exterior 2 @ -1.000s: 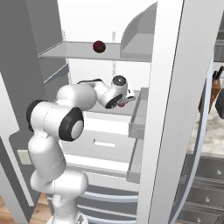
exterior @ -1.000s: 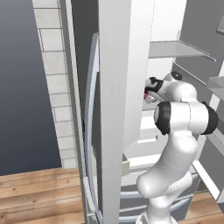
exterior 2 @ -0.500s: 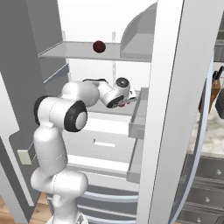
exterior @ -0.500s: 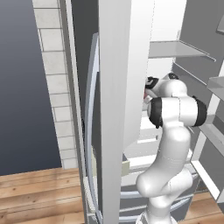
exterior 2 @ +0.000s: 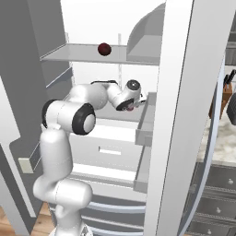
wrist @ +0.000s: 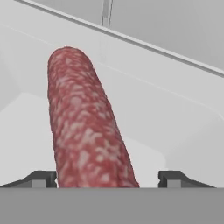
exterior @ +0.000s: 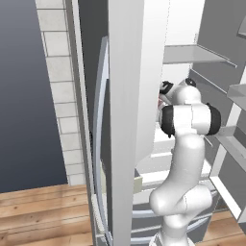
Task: Move the salami and potato from the second highest shelf to the top shelf to make space. Then, place the pitcher from the counter on the cleared second highest shelf.
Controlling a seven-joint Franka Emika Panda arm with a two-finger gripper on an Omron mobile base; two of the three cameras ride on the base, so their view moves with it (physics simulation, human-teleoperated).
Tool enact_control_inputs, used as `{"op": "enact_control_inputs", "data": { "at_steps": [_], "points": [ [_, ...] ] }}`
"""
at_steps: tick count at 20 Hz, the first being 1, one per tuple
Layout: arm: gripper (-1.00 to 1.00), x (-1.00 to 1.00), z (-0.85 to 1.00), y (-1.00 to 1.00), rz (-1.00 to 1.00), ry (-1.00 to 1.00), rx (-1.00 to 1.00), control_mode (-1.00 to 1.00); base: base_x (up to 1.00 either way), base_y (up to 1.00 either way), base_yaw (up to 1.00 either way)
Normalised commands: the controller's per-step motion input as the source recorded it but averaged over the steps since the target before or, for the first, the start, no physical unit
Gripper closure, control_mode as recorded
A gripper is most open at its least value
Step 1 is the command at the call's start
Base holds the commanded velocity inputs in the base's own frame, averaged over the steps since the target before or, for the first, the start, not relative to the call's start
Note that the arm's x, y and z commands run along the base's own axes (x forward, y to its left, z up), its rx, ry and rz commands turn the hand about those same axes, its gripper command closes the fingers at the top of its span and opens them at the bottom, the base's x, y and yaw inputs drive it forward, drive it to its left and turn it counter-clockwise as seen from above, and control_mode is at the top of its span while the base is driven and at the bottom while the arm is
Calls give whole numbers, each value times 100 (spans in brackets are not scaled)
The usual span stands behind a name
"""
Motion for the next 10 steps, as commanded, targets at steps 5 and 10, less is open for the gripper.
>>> {"op": "enact_control_inputs", "data": {
  "at_steps": [5, 10],
  "points": [
    [100, 7, -23, 0, 3, -2, 0, -100, 0, 0, 0],
    [100, -5, -18, 0, 0, -8, 0, -100, 0, 0, 0]
  ]
}}
